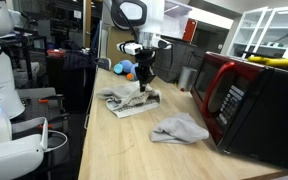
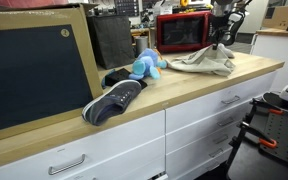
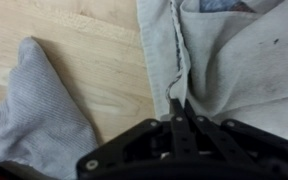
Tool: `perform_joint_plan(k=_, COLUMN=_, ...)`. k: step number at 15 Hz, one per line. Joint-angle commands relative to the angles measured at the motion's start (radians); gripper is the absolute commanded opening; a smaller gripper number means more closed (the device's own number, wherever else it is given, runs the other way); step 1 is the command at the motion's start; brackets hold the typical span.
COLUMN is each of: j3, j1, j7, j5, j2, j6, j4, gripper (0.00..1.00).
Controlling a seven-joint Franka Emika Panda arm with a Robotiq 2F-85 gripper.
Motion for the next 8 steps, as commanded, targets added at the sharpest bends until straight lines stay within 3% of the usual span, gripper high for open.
perform_joint_plan(k=1, j3=0.017, j1=0.053, j7=0.148, j5=-0.049, j2=-0.106, j6=-0.177, j4=-0.016, gripper=0.00)
perform_joint_plan(k=8, j3=0.087, j1=0.149, j7=0.325, j5=0.066, j2=-0.183, j6=-0.518, j4=0.048, gripper=0.00)
